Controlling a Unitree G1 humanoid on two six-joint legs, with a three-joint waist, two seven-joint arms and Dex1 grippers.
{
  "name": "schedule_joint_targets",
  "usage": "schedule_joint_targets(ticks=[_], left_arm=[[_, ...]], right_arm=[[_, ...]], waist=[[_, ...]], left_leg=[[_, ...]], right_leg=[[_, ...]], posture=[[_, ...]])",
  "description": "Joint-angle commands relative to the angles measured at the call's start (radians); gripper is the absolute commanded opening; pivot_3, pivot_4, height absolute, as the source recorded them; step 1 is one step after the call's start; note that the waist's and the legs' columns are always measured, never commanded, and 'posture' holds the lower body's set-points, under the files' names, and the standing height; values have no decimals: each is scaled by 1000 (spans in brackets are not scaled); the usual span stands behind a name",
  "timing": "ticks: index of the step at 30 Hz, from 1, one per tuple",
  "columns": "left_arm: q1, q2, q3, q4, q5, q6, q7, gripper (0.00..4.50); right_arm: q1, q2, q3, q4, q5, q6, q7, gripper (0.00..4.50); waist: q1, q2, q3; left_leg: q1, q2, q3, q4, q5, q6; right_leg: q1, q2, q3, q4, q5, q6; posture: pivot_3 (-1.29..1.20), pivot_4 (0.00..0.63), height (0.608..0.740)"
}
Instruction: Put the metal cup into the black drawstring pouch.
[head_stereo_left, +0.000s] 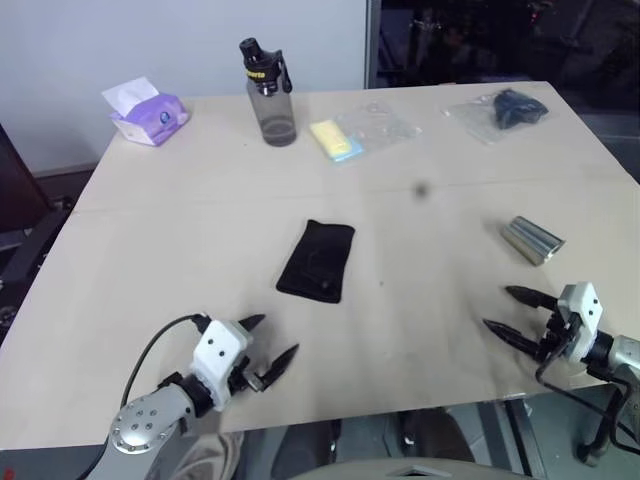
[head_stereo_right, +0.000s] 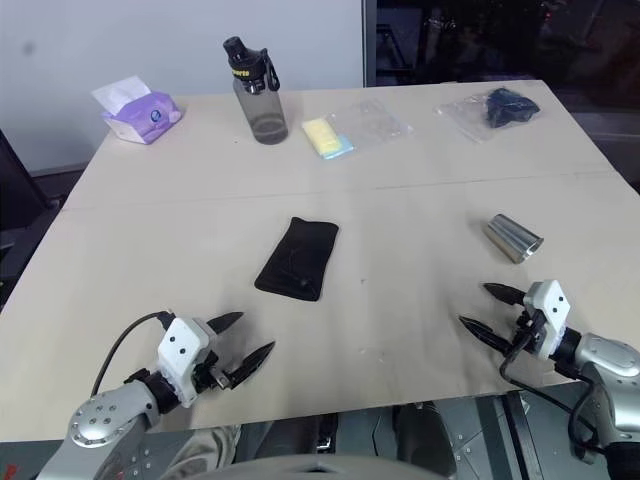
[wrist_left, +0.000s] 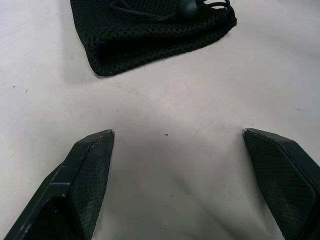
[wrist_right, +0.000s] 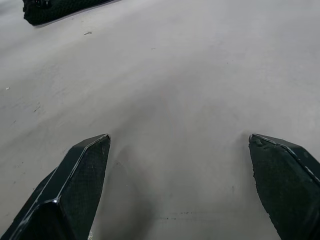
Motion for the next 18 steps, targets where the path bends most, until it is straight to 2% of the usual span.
schedule_joint_targets(ticks=[1,18], left_arm=[[15,-1,11,8,4,13,7,4274],[-20,55,12,19,39,-40,-40,4274]], right_arm=[[-3,-6,-14,-12,4,-20,8,4500],[96,18,-29,-111,29,-15,-25,4500]], waist=[[0,0,0],[1,0,0]], left_leg=[[0,0,0,0,0,0],[0,0,0,0,0,0]], right_leg=[[0,0,0,0,0,0],[0,0,0,0,0,0]], posture=[[0,150,740],[0,150,740]])
